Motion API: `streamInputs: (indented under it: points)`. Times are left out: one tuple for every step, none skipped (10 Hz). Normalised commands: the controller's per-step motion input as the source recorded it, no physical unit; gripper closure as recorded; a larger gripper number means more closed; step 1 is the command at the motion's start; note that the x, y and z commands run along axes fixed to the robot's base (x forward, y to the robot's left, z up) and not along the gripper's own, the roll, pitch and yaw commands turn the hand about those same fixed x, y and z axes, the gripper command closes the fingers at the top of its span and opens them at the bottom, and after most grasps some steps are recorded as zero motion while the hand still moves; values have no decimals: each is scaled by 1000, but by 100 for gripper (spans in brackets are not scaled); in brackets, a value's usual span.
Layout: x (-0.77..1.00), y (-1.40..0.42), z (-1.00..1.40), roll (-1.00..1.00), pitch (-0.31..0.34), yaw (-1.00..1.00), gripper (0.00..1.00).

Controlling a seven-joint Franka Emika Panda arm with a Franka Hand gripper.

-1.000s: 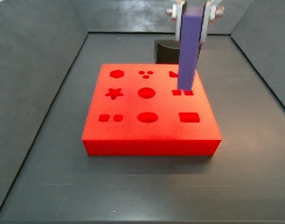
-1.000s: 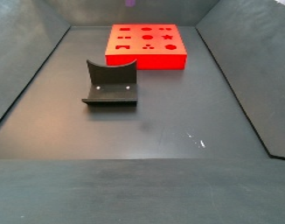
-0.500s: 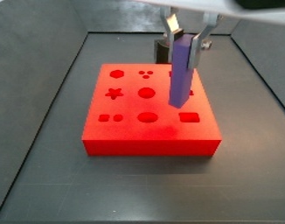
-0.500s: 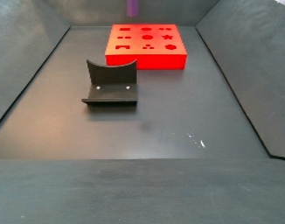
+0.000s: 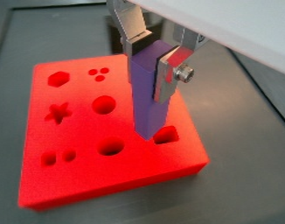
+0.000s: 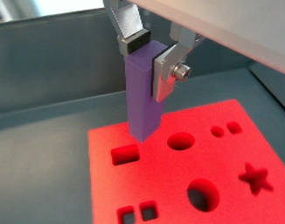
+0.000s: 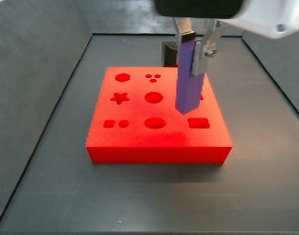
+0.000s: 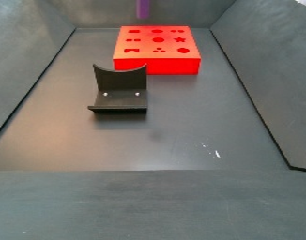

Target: Insert the rectangle object.

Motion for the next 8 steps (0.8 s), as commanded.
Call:
streamInputs:
  points:
    - [9, 0, -69, 94, 0, -963, 100]
    - [134, -94, -180, 59, 0, -834, 100]
    - [454, -174, -346, 104, 90, -460, 100]
    - [411, -146, -249, 134, 134, -449, 100]
    - [471, -163, -149, 89, 36, -511, 100]
    - [460, -149, -140, 84, 34, -523, 100]
    - [240, 0, 0, 150, 87, -631, 100]
    - [191, 0, 6, 127, 21, -740, 100]
